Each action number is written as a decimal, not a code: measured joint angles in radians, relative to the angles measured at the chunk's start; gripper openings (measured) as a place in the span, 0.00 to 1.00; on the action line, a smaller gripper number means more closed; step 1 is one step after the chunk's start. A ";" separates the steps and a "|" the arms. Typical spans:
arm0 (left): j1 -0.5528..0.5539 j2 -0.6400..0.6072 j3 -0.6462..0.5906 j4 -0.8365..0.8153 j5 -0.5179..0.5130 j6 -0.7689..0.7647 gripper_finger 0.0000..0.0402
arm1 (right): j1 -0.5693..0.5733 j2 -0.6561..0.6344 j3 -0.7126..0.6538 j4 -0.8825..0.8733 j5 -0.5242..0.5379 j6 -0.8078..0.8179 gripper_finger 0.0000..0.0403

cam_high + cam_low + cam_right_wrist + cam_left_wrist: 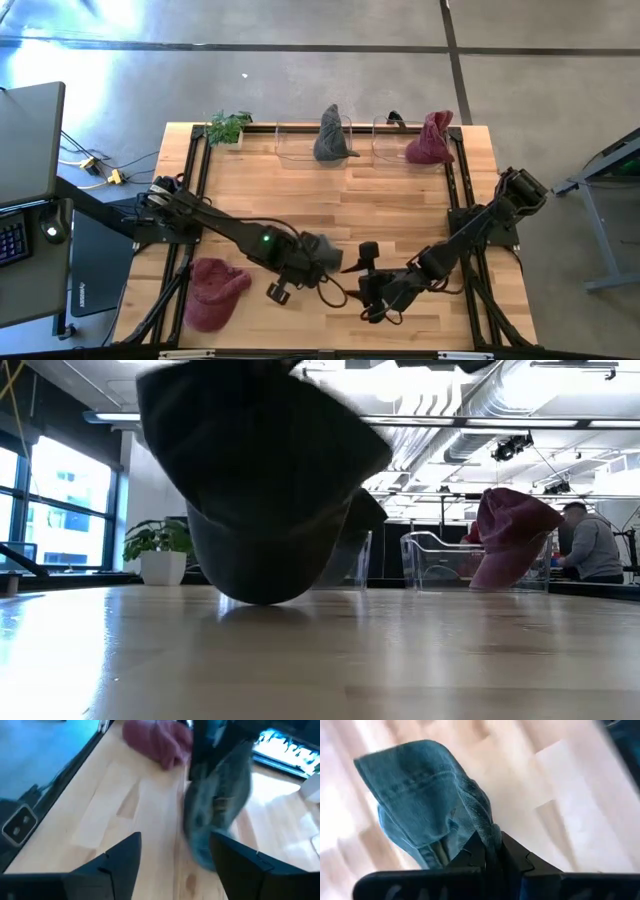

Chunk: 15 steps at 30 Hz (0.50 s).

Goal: Pick & Place hat
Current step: Put the black cap into the left transparent bin

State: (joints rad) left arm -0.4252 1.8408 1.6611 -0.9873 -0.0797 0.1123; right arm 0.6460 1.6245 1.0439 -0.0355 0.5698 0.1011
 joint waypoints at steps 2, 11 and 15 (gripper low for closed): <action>0.000 0.000 0.019 0.000 0.043 0.047 0.05 | -0.008 0.005 0.000 0.028 0.003 -0.005 0.58; 0.010 0.000 0.027 0.041 0.100 0.106 0.03 | -0.078 0.094 0.000 0.137 -0.190 -0.110 0.52; 0.030 0.000 0.027 0.041 0.099 0.109 0.03 | -0.107 0.113 0.000 0.146 -0.330 -0.151 0.43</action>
State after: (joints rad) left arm -0.3948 1.8408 1.6886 -0.9462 0.0198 0.2216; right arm 0.5387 1.7378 1.0439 0.1104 0.2401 -0.0501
